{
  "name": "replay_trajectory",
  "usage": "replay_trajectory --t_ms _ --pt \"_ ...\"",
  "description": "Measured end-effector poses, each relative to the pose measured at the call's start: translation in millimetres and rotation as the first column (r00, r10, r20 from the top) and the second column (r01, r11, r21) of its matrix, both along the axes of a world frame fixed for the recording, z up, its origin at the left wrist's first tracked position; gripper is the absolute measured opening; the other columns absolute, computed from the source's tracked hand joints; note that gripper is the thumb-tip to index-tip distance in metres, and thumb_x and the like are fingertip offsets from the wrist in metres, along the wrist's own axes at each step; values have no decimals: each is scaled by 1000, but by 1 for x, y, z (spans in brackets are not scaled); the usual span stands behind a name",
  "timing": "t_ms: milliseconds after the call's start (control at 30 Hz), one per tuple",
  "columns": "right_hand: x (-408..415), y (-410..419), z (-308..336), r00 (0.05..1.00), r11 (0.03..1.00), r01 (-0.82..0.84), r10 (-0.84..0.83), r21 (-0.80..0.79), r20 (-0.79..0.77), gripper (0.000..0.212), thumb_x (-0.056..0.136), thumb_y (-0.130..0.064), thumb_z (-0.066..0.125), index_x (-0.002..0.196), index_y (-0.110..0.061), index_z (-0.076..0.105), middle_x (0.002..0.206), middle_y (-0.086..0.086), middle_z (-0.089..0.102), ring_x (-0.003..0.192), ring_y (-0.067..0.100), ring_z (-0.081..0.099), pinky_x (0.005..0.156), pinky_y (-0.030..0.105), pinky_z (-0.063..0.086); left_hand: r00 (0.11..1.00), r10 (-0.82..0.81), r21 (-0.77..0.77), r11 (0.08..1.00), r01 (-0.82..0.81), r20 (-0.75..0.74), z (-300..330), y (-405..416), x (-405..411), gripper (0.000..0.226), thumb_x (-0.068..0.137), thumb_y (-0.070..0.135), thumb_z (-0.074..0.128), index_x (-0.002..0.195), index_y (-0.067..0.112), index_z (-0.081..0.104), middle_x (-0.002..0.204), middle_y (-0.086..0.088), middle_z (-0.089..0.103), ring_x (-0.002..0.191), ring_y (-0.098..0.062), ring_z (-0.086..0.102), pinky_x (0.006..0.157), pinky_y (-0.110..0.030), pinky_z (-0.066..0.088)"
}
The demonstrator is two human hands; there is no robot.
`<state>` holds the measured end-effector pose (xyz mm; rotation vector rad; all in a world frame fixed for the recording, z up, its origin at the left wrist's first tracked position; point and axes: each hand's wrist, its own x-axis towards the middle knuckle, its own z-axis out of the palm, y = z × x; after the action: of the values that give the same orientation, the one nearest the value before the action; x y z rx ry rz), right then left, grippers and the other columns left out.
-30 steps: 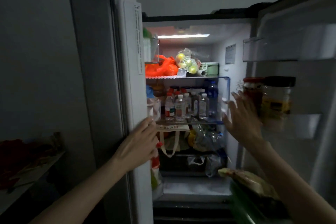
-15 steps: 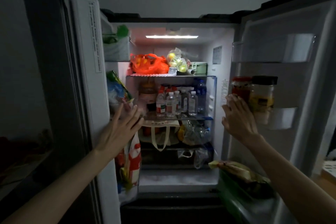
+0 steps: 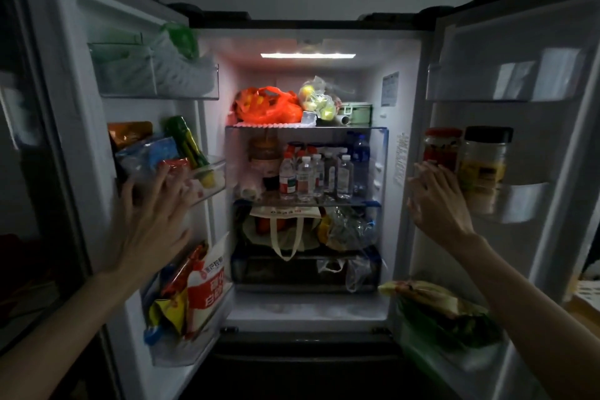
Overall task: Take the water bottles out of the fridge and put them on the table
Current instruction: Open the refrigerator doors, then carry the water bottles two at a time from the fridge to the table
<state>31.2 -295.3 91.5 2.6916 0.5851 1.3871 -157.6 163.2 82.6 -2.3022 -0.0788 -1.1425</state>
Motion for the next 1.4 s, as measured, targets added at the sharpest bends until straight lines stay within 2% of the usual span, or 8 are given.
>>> replay_trajectory --t_ms 267,467,733,900,1033,1133,1233,1400 --pt "-3 2 -1 1000 1000 9 -9 5 3 40 79 -13 72 117 -3 64 138 21 50 134 36 43 117 49 25 998 64 -137 989 -62 9 -3 20 -4 84 77 48 67 145 7 39 155 -21 29 145 -45 20 113 -69 9" --pt "-5 6 0 999 999 27 -27 19 -19 40 79 -14 73 116 -3 64 137 22 50 134 37 43 117 52 27 993 82 -240 969 -60 82 -7 14 -6 101 74 46 74 154 8 25 161 -18 20 149 -42 8 114 -69 5" --pt "-9 8 3 999 998 35 -34 55 -32 39 78 -12 74 114 -1 65 134 22 53 132 37 44 116 49 26 995 49 -274 962 -25 83 -11 32 -6 84 85 57 34 154 10 24 163 -12 17 151 -36 6 116 -66 0" --pt "-13 17 4 998 991 30 -23 129 -55 40 79 -15 74 115 -2 62 136 21 51 133 38 43 116 51 25 994 5 -306 952 29 112 -13 32 -8 85 85 58 32 153 8 26 162 -15 18 151 -38 5 117 -64 1" --pt "-20 39 1 992 963 -64 91 261 -93 44 86 -23 71 125 -8 58 143 19 45 136 37 40 115 53 30 972 -163 -340 916 214 172 -15 10 6 80 86 54 38 151 9 30 162 -18 19 151 -36 5 121 -55 0" --pt "-13 58 -3 976 943 -114 165 311 -141 49 89 -32 66 131 -13 51 147 14 40 139 31 38 114 47 32 926 -364 -234 896 377 102 -16 -16 37 67 89 46 44 144 8 41 153 -18 36 147 -36 22 122 -51 6" --pt "1 74 -6 960 896 -137 226 423 -167 51 91 -30 66 135 -11 48 147 13 41 135 28 40 105 36 34 872 -484 -366 800 475 74 -20 -43 83 58 91 42 52 140 10 46 144 -12 47 138 -31 38 116 -48 29" --pt "56 94 -17 930 814 -136 301 565 -210 52 92 -31 64 136 -8 48 139 11 46 130 26 44 103 30 34 815 -529 -768 414 489 234 -29 -84 172 57 87 41 67 136 20 46 129 -3 53 116 -21 50 90 -31 45"
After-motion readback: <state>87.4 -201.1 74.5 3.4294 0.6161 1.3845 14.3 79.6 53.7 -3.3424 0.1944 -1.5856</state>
